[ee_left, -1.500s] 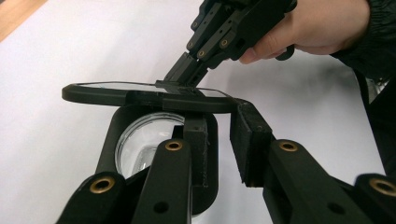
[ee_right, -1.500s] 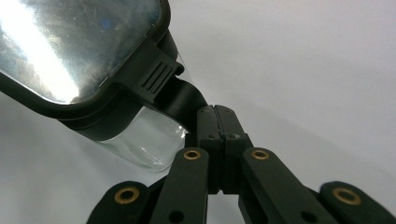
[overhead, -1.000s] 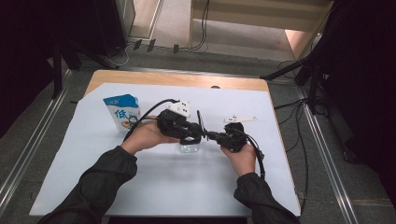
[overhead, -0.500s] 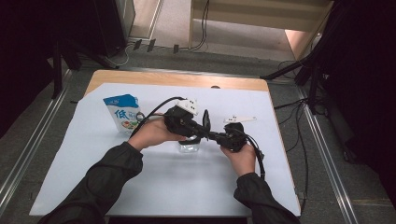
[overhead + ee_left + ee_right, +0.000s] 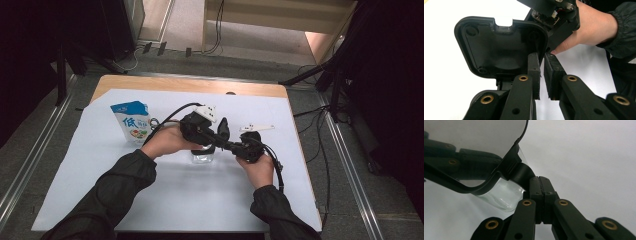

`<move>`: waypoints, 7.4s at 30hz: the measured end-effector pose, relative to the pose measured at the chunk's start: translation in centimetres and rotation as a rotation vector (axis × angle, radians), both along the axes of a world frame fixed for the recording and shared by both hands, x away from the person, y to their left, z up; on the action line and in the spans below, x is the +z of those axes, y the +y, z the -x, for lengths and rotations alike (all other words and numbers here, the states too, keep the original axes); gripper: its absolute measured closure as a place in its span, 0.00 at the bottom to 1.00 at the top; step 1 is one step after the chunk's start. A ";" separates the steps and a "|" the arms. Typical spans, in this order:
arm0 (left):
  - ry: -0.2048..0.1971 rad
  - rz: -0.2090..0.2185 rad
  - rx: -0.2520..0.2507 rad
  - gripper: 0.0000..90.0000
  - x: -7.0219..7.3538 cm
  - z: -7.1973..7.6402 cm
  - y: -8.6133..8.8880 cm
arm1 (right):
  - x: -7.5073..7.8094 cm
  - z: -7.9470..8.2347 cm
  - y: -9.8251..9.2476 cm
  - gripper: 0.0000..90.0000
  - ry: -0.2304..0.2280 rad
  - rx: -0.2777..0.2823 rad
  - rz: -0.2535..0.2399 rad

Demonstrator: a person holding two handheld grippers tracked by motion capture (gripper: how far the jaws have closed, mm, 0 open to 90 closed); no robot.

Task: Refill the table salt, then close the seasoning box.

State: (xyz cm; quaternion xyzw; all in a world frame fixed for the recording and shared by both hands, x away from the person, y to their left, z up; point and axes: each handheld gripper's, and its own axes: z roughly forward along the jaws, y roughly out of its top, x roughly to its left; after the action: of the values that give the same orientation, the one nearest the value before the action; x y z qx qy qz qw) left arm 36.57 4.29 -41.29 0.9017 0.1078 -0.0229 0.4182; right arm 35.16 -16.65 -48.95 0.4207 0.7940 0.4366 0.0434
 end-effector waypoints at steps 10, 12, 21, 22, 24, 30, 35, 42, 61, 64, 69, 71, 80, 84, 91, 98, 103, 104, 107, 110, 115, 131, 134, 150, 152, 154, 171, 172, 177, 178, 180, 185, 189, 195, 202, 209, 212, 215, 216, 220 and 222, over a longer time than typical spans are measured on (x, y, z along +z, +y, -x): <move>0.008 0.001 0.003 0.94 -0.1 -0.3 0.0 | 0.0 0.0 0.1 1.00 -0.002 0.007 0.003; 0.008 -0.001 0.005 0.94 0.0 -0.3 0.0 | 0.0 0.0 0.1 1.00 0.000 0.009 0.000; 0.010 0.009 0.030 0.94 0.3 -0.5 1.3 | -0.1 -0.1 0.1 1.00 -0.010 0.005 0.004; 0.016 0.015 0.032 0.94 0.3 -0.6 1.3 | -0.1 -0.1 0.2 1.00 -0.006 0.003 0.003; 0.016 0.016 0.037 0.95 0.3 -0.7 1.4 | -0.1 -0.1 0.2 1.00 -0.007 0.002 0.001; 0.024 -0.011 0.082 1.00 -0.6 -1.4 0.8 | 0.0 -0.1 0.2 1.00 -0.013 0.003 0.004; 0.028 -0.016 0.082 1.00 -1.0 -1.7 0.5 | 0.0 0.0 0.2 1.00 -0.013 -0.001 0.007; 0.022 -0.013 0.088 1.00 -1.0 -1.6 0.6 | 0.1 0.1 0.3 1.00 -0.018 -0.004 0.010; 0.056 0.103 0.164 0.72 -0.7 0.5 5.4 | 1.1 1.1 -1.5 0.70 -0.045 0.046 -0.001; 0.069 0.097 0.177 0.68 -0.9 0.7 6.0 | 1.1 1.5 -1.7 0.70 -0.065 0.054 -0.006; 0.112 0.098 0.208 0.59 -1.4 1.0 7.6 | 1.6 2.4 -2.0 0.70 -0.094 0.077 -0.004; 0.121 0.101 0.225 0.54 -1.6 1.2 8.3 | 1.8 2.8 -2.2 0.70 -0.086 0.086 -0.009; 0.082 0.092 0.284 0.55 -2.0 2.7 10.8 | 1.4 3.6 -3.4 0.60 -0.078 0.098 -0.002; 0.091 0.099 0.312 0.54 -2.1 3.0 12.0 | 1.5 3.6 -3.7 0.59 -0.070 0.096 -0.015; 0.068 0.080 0.380 0.47 -2.3 3.5 13.9 | 1.5 3.5 -3.6 0.58 -0.071 0.125 -0.009; 0.077 0.078 0.444 0.45 -2.4 3.9 16.6 | 1.5 3.2 -3.5 0.58 -0.076 0.130 0.002; 0.082 0.078 0.488 0.45 -2.6 4.2 18.6 | 1.5 2.8 -3.5 0.58 -0.069 0.133 0.006; 0.082 0.078 0.488 0.45 -2.6 4.2 18.6 | 1.5 2.7 -3.5 0.58 -0.069 0.133 0.007; 0.076 0.084 0.528 0.45 -2.6 4.3 19.9 | 1.5 2.5 -3.5 0.58 -0.069 0.132 -0.004; 0.076 0.088 0.544 0.45 -2.6 4.4 20.6 | 1.5 2.4 -3.5 0.58 -0.070 0.134 -0.004; 0.069 0.092 0.591 0.46 -2.7 4.8 22.1 | 1.5 2.0 -3.0 0.58 -0.070 0.153 0.005; 0.064 0.107 0.723 0.49 -2.7 4.8 26.7 | 1.5 1.7 -2.8 0.59 -0.064 0.147 0.008; 0.060 0.122 0.733 0.49 -2.5 4.6 27.3 | 1.5 1.7 -2.9 0.59 -0.064 0.145 0.009; 0.014 0.155 0.676 0.55 -1.3 1.0 27.0 | 1.3 2.9 -3.2 0.60 -0.058 0.137 0.020; 0.012 0.150 0.668 0.58 -1.3 0.9 26.9 | 1.3 2.9 -3.2 0.60 -0.059 0.138 0.020; 0.003 0.154 0.648 0.61 -1.5 0.5 26.5 | 1.4 3.3 -3.2 0.60 -0.062 0.133 0.015; -0.039 0.122 0.563 0.89 -2.0 -0.1 25.7 | 1.3 5.3 -1.7 0.60 -0.067 0.194 0.011; -0.036 0.122 0.560 0.91 -1.9 -0.1 25.6 | 1.3 5.3 -1.7 0.60 -0.065 0.197 0.007; 0.038 0.140 0.579 0.99 -1.8 -0.2 25.5 | 1.8 5.6 -1.4 0.60 -0.082 0.208 -0.017; 0.048 0.147 0.587 1.00 -1.8 -0.3 25.5 | 2.0 5.8 -1.2 0.60 -0.084 0.211 -0.022; 0.059 0.149 0.606 1.00 -1.8 -0.3 25.4 | 2.1 5.9 -1.1 0.60 -0.091 0.219 -0.023; 0.096 0.172 0.627 1.00 -1.0 -0.1 25.2 | 2.5 6.6 -0.2 0.61 -0.105 0.242 -0.026; 0.083 0.151 0.618 1.00 -0.4 0.2 24.8 | 2.7 7.0 0.5 0.63 -0.106 0.261 -0.029; 0.086 0.171 0.607 1.00 0.6 0.7 24.3 | 3.1 7.8 1.7 0.64 -0.120 0.298 -0.033; 0.075 0.169 0.601 1.00 1.8 1.4 23.4 | 2.8 8.4 3.8 0.66 -0.138 0.319 -0.012; 0.112 0.170 0.619 1.00 2.5 2.2 22.7 | 2.6 8.4 5.7 0.66 -0.140 0.335 -0.019; 0.125 0.167 0.617 1.00 2.8 2.6 22.5 | 2.4 8.3 6.5 0.64 -0.136 0.342 -0.034; 0.119 0.173 0.614 1.00 3.1 3.0 22.4 | 2.2 8.2 7.5 0.63 -0.144 0.347 -0.038; 0.119 0.173 0.614 1.00 3.1 3.0 22.4 | 2.2 8.2 7.5 0.63 -0.144 0.347 -0.038; 0.114 0.173 0.619 1.00 3.3 3.6 22.2 | 1.9 8.0 8.8 0.62 -0.149 0.364 -0.039; 0.116 0.173 0.615 1.00 3.3 3.8 22.2 | 1.7 8.0 9.5 0.62 -0.143 0.371 -0.035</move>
State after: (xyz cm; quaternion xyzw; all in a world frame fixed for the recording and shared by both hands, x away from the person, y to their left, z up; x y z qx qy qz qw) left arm 32.80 26.46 -37.96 0.7852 0.3965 0.0443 0.4736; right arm 27.19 -7.19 -47.24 0.2359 0.8451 0.4796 0.0114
